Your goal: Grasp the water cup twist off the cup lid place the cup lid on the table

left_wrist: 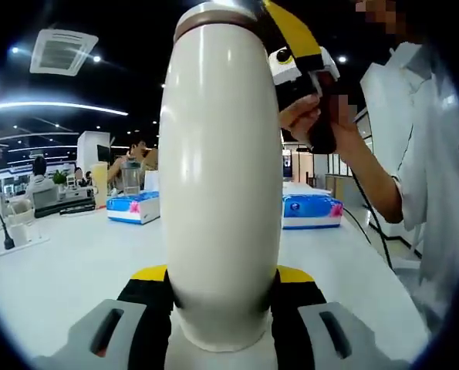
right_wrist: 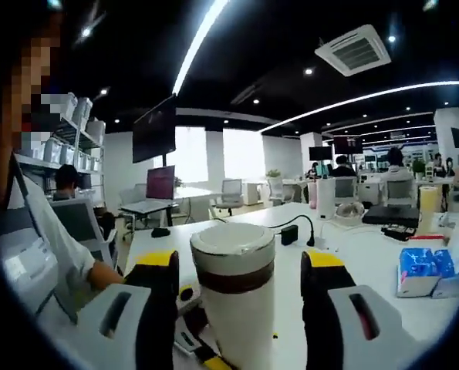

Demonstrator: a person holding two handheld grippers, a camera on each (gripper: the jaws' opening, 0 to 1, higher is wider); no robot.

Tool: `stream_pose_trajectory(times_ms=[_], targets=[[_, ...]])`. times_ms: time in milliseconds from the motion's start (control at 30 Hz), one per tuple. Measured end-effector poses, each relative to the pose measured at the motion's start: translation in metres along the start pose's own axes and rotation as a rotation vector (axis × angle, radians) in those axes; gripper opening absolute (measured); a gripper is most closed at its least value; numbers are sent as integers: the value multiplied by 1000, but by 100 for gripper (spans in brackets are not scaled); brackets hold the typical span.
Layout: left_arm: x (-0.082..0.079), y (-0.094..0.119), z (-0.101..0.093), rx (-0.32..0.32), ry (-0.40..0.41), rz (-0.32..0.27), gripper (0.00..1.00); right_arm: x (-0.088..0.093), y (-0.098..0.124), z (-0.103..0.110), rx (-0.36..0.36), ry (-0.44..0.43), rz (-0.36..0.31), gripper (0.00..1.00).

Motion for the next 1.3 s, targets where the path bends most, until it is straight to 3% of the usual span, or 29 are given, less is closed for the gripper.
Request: stream_pose_trajectory(times_ms=[133, 300, 433, 567, 667, 1033, 1133, 1300], targets=[[0, -1, 0, 0, -1, 1, 51, 11, 2, 14, 153, 80, -28, 71], [0, -1, 0, 1, -2, 1, 51, 12, -1, 29, 253, 95, -89, 71], [0, -1, -1, 0, -6, 2, 51, 19, -6, 39, 427, 105, -149, 69], [0, -2, -1, -1, -8, 3, 51, 29, -15, 45, 500, 92, -171, 69], [-1, -1, -2, 0, -9, 3, 51, 26, -15, 47, 549, 134, -170, 69], [-3, -1, -4, -1, -10, 5, 51, 12, -20, 59, 593, 213, -212, 60], [-3, 0, -4, -3, -10, 6, 51, 8, -22, 61, 555, 160, -270, 59], [-3, 1, -4, -5, -6, 7, 51, 7, -17, 56, 608, 213, -253, 45]])
Point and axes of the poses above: the point that each gripper's makers call its tool centre point, and the gripper's own axes: y roughly backward along the fingers, z roughly to its left, x roughly out of its underside, the point moved 10 cm from there along y, roughly backward along the fingers, and after that the axes turned 11 degrees about -y, right-handed, at the moved point
